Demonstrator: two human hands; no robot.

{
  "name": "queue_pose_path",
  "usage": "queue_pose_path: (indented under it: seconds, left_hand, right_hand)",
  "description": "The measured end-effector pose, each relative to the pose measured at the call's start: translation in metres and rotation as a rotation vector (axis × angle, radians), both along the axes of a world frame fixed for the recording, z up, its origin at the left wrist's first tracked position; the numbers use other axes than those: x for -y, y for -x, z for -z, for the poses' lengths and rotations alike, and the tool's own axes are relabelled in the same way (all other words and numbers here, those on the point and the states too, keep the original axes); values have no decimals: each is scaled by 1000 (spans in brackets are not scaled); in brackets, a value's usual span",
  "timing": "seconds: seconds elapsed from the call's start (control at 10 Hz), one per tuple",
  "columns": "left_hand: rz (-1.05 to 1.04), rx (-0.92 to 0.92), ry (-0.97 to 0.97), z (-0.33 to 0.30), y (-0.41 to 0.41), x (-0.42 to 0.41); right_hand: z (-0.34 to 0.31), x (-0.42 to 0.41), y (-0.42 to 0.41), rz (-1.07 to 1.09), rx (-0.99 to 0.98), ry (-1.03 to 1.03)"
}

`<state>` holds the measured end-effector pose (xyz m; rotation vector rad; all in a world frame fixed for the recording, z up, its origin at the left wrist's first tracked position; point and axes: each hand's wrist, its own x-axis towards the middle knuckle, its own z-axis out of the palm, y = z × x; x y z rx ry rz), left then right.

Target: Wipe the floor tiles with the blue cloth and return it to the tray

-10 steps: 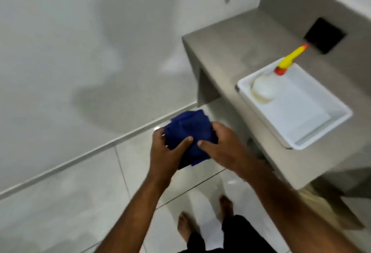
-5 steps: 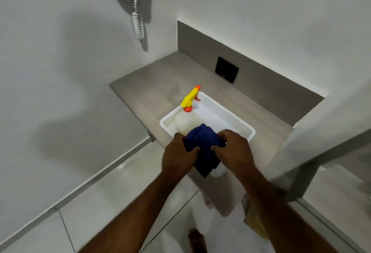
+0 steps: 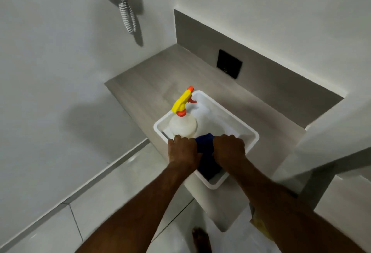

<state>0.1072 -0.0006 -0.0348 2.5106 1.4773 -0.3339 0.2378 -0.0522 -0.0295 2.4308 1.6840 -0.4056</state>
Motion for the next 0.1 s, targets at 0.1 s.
queue_pose_path:
  seconds: [0.1]
  left_hand:
    - [16,180,-277,-9,38,-5]
  right_hand:
    - [-12,-6,29,-207,82,-400]
